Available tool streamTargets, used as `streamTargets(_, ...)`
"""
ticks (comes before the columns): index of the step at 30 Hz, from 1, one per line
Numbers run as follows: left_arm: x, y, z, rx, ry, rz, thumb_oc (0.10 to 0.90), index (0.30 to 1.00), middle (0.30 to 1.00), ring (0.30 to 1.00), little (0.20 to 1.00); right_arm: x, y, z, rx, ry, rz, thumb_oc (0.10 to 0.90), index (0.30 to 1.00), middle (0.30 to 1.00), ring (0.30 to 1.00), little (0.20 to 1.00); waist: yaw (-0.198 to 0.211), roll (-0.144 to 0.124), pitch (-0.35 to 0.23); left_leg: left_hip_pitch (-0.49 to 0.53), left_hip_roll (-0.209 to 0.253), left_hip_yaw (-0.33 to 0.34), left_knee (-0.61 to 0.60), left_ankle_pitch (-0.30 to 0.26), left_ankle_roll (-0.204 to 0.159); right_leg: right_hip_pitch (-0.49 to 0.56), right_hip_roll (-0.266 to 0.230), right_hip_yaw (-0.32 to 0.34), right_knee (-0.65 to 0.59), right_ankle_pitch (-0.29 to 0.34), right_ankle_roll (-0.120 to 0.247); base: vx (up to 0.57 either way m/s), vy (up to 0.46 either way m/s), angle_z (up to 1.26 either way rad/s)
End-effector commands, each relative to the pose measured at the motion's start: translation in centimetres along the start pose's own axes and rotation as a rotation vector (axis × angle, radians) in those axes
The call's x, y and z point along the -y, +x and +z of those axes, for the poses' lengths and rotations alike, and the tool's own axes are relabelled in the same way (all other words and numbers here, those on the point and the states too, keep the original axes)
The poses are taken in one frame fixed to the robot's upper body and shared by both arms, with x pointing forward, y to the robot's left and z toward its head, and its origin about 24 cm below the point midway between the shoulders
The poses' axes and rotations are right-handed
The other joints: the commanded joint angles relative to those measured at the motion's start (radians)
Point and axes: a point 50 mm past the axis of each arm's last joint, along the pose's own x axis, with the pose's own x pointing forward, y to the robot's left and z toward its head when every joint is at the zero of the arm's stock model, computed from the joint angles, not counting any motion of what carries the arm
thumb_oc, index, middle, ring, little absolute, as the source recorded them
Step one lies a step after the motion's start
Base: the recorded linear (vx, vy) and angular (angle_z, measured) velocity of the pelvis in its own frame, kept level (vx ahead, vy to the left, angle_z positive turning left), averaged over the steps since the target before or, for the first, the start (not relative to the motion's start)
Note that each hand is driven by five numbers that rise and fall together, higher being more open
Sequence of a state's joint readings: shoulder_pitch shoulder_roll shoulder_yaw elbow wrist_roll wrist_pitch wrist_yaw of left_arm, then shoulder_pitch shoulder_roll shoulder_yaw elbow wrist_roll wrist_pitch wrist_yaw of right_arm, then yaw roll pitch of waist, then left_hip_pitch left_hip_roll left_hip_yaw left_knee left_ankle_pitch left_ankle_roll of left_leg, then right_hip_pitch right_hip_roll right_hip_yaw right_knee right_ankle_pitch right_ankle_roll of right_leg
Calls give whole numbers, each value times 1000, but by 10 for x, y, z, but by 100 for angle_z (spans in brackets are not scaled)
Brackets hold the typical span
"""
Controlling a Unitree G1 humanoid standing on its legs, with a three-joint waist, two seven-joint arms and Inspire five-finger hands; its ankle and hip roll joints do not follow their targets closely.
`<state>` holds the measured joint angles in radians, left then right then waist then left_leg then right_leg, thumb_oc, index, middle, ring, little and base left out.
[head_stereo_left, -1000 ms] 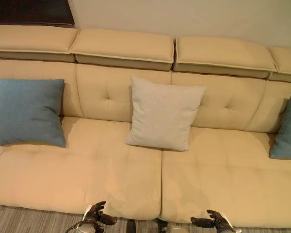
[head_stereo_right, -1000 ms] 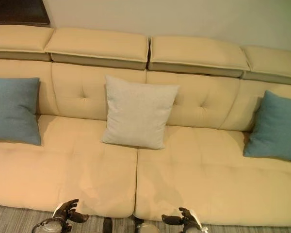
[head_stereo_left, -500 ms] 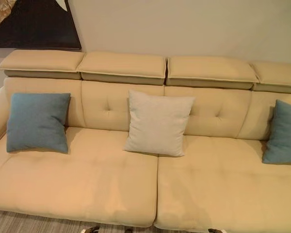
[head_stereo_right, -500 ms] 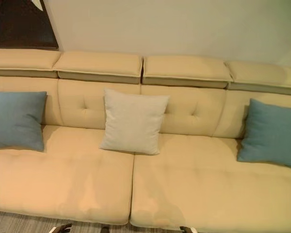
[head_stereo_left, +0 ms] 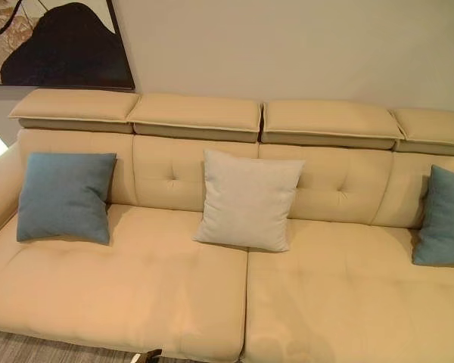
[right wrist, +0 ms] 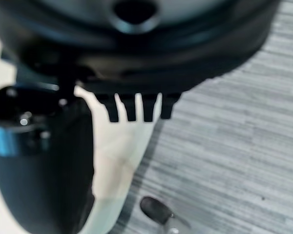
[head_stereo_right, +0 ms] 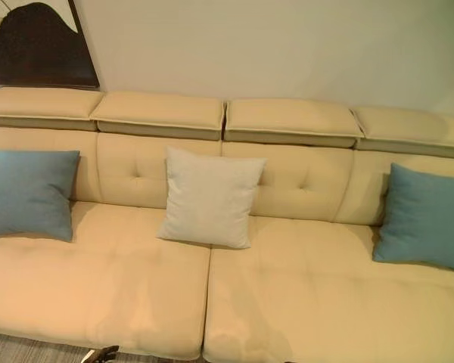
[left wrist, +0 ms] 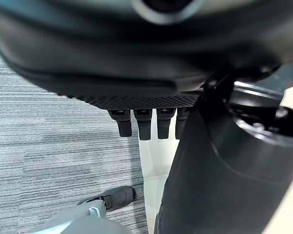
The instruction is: Pick up all the scattered cushions and arrange them neatly on the sofa.
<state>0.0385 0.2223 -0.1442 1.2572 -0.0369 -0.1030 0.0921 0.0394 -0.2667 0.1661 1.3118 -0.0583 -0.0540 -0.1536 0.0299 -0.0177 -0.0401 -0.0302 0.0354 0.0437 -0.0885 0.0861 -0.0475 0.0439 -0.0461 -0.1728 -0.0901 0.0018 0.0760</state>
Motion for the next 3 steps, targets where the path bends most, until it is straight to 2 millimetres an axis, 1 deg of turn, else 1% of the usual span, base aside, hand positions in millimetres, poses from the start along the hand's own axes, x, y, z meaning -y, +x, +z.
streamTargets(1, -13, 3, 6, 0, 2, 29, 800, 900, 900, 900, 900, 8, 2, 7, 4, -4, -23, 800, 900, 900, 900, 900, 5, -51, -11, 36, -41, 42, 1, -116, -24, -69, -45, 12, 25, 53, 90, 0, 0, 0)
streamTargets(3, -13, 3, 6, 0, 2, 29, 800, 900, 900, 900, 900, 8, 2, 7, 4, -4, -23, 800, 900, 900, 900, 900, 5, -51, -11, 36, -41, 42, 1, -116, -24, -69, -45, 12, 25, 53, 90, 0, 0, 0)
